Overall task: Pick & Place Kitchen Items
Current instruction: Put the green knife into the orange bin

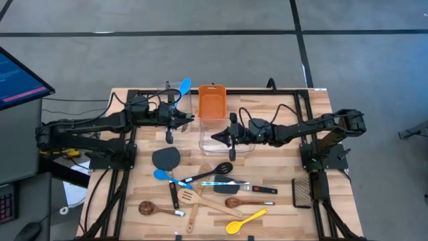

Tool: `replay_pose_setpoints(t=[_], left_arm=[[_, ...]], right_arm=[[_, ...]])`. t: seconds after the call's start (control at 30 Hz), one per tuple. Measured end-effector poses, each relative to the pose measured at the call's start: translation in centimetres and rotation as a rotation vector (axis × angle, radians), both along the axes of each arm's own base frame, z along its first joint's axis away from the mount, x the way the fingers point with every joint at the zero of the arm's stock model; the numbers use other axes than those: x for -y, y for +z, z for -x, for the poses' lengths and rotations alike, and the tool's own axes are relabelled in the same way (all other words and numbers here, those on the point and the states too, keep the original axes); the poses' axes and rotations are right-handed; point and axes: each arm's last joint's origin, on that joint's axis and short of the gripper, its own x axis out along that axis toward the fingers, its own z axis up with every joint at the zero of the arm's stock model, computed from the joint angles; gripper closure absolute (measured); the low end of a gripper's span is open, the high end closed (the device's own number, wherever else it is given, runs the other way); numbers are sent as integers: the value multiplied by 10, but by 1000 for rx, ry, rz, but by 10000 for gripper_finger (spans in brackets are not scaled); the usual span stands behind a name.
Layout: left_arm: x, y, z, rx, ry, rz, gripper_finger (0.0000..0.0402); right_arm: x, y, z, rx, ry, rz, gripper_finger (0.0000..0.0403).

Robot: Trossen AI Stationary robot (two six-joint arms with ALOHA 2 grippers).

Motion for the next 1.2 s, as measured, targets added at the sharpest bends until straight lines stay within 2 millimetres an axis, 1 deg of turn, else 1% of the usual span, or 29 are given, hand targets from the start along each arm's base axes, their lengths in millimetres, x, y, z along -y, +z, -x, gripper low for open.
replay_pose_setpoints(t=[0.77,1.0,1.2], left_arm=[[0,1,0,8,0,-2,395],[0,2,0,17,-1,-5,395],[0,3,0,25,0,-7,395]], right_arm=[[0,0,0,1,-1,-2,403],[5,8,-1,87,-24,-1,403],[10,11,-2,114,-40,-15,403]])
